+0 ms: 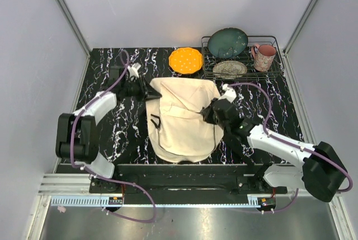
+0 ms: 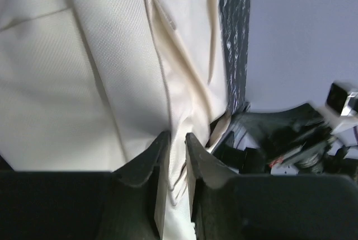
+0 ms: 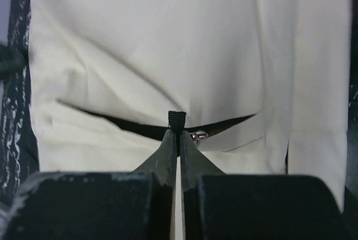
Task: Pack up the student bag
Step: Zip the student bag at the center of the board.
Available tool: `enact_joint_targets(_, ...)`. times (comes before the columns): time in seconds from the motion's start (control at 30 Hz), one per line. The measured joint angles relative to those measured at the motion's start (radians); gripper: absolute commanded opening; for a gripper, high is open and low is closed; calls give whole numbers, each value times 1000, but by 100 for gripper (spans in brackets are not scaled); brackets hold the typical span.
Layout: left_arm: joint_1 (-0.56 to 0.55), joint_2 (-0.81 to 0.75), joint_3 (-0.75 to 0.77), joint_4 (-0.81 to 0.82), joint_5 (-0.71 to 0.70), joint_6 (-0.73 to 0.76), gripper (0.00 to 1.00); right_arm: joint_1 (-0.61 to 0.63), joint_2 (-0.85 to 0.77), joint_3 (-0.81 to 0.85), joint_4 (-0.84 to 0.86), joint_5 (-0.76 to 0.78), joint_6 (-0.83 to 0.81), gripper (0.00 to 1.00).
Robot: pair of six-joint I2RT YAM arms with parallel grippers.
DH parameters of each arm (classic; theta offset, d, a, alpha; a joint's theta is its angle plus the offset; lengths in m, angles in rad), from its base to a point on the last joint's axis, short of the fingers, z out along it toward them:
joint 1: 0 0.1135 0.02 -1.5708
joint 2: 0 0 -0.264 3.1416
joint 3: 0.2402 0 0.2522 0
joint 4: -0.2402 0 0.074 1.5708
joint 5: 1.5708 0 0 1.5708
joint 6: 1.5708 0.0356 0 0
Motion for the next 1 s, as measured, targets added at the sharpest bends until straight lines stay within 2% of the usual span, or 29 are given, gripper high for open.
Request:
enact_joint_targets(0.07, -10, 83, 128, -11, 13, 18, 25, 50, -4, -6, -27, 39, 8, 0)
enact_joint_targets(0.1, -14, 121, 188, -11, 23, 27, 30, 73, -5, -8, -43, 52, 14, 0)
enact_joint_targets(0.17, -19, 185, 308, -31, 39, 48, 44, 105, -9, -10, -62, 66, 27, 0)
enact_joint_targets(0.2, -21, 202, 344, -38, 40, 63, 58, 115, -11, -10, -64, 68, 32, 0)
enact_joint_targets(0.23, -23, 207, 367, -45, 36, 74, 59, 120, -13, -10, -66, 74, 38, 0)
enact_joint_targets(0.27, -24, 203, 370, -51, 31, 85, 62, 120, -14, -10, -68, 82, 43, 0)
enact_joint_targets(0.33, -25, 182, 351, -71, 20, 103, 74, 120, -13, -10, -72, 97, 47, 0)
enact_joint_targets(0.47, -25, 85, 189, -74, -22, 117, 88, 120, -13, -10, -73, 118, 47, 0)
enact_joint_targets(0.53, -25, 25, 97, -76, -37, 114, 99, 120, -12, -10, -74, 119, 47, 0)
enact_joint_targets(0.67, -34, -94, -22, -71, -66, 102, 99, 120, -12, -10, -77, 119, 47, 0)
enact_joint_targets(0.8, -75, -172, -35, -45, -108, 103, 99, 120, -12, -10, -77, 119, 50, 0)
enact_joint_targets(1.0, -115, -115, 0, -40, -173, 126, 99, 120, -13, -10, -77, 119, 56, 0)
